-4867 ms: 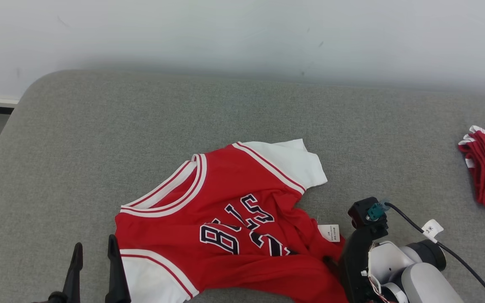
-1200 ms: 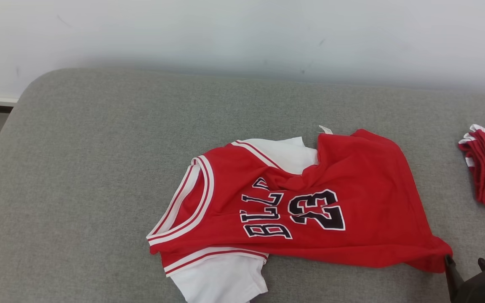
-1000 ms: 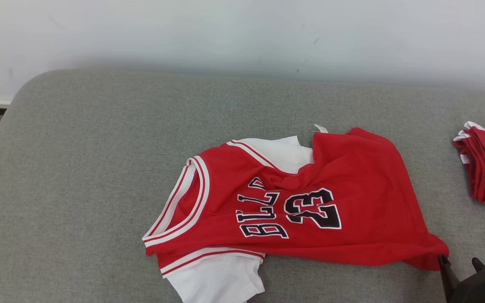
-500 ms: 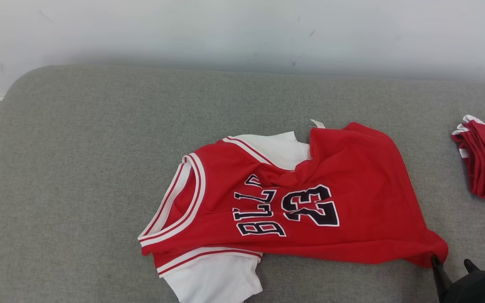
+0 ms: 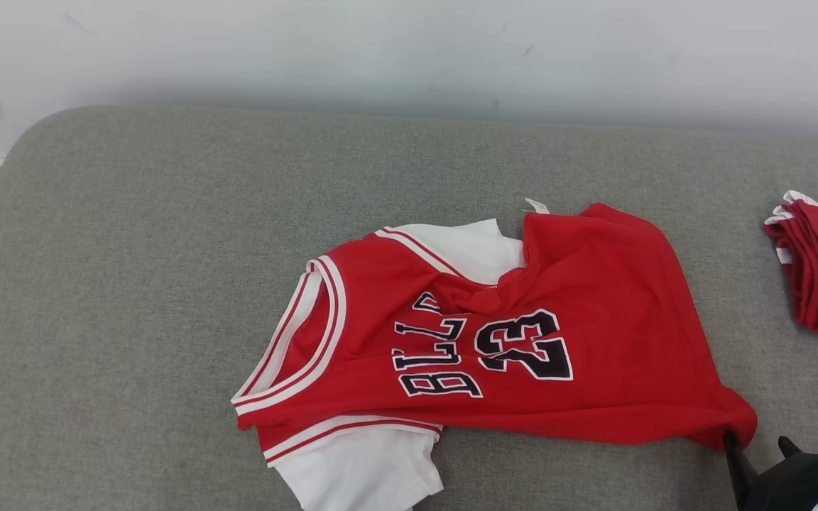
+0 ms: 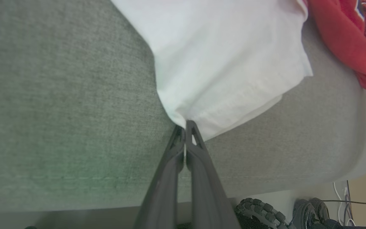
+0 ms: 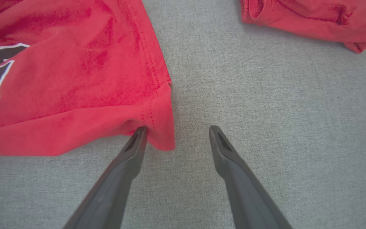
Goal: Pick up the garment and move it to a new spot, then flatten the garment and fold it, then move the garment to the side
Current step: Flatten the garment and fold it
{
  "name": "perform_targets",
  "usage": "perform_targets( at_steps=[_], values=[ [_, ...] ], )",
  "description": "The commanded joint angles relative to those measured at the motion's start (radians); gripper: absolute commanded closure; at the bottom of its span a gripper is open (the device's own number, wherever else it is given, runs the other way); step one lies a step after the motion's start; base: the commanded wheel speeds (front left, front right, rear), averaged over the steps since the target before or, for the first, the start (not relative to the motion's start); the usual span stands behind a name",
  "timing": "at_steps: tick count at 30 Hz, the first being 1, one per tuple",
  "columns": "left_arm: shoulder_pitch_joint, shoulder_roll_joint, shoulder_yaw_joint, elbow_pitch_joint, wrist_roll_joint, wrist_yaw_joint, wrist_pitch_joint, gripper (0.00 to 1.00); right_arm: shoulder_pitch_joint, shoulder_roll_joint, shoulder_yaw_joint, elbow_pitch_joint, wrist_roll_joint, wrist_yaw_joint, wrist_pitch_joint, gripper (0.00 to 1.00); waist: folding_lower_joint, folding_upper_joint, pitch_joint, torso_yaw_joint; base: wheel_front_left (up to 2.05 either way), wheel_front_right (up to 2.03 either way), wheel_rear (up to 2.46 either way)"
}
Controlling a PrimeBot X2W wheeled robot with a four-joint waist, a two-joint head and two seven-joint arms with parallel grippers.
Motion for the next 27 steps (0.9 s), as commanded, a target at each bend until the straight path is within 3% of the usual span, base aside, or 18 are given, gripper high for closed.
perform_targets(
  at_steps=[1, 14, 17, 21, 24, 25, 27],
  values=[
    [-0.013, 0.004, 0.008, 0.008, 0.006, 0.011, -0.009, 1.00, -0.004, 0.001, 0.001, 0.004, -0.005, -0.003, 0.005, 0.00, 0.0001, 0.0000, 0.001, 0.000, 0.00, 0.00, 0.00],
    [-0.022, 0.030, 0.036, 0.010, -0.007, 0.023, -0.037, 1.00, -0.038, 0.001, 0.045, 0.063, -0.031, -0.003, 0.005, 0.00, 0.0001, 0.0000, 0.006, 0.008, 0.00, 0.00, 0.00],
    [-0.021, 0.031, 0.034, 0.012, -0.010, 0.019, -0.040, 1.00, -0.037, 0.001, 0.049, 0.076, -0.033, -0.003, 0.010, 0.51, 0.0001, 0.0000, 0.001, 0.012, 0.00, 0.00, 0.00],
    [-0.015, 0.032, 0.036, 0.011, -0.015, 0.017, -0.048, 1.00, -0.026, 0.001, 0.051, 0.080, -0.030, -0.003, 0.020, 0.51, 0.0001, 0.0000, -0.005, 0.013, 0.00, 0.00, 0.00],
    [-0.007, 0.035, 0.038, 0.009, -0.021, 0.013, -0.052, 1.00, -0.017, 0.001, 0.057, 0.073, -0.029, -0.003, 0.031, 0.70, 0.0001, 0.0000, -0.011, 0.013, 0.00, 0.00, 0.00],
    [-0.005, 0.036, 0.039, 0.009, -0.024, 0.012, -0.055, 1.00, -0.014, 0.001, 0.057, 0.070, -0.029, -0.003, 0.033, 0.82, 0.0001, 0.0000, -0.013, 0.011, 0.00, 0.00, 0.00],
    [-0.002, 0.038, 0.043, 0.007, -0.029, 0.009, -0.061, 1.00, 0.000, 0.001, 0.055, 0.068, -0.032, -0.003, 0.044, 0.89, 0.0001, 0.0000, -0.017, 0.009, 0.00, 0.00, 0.00]
  ],
)
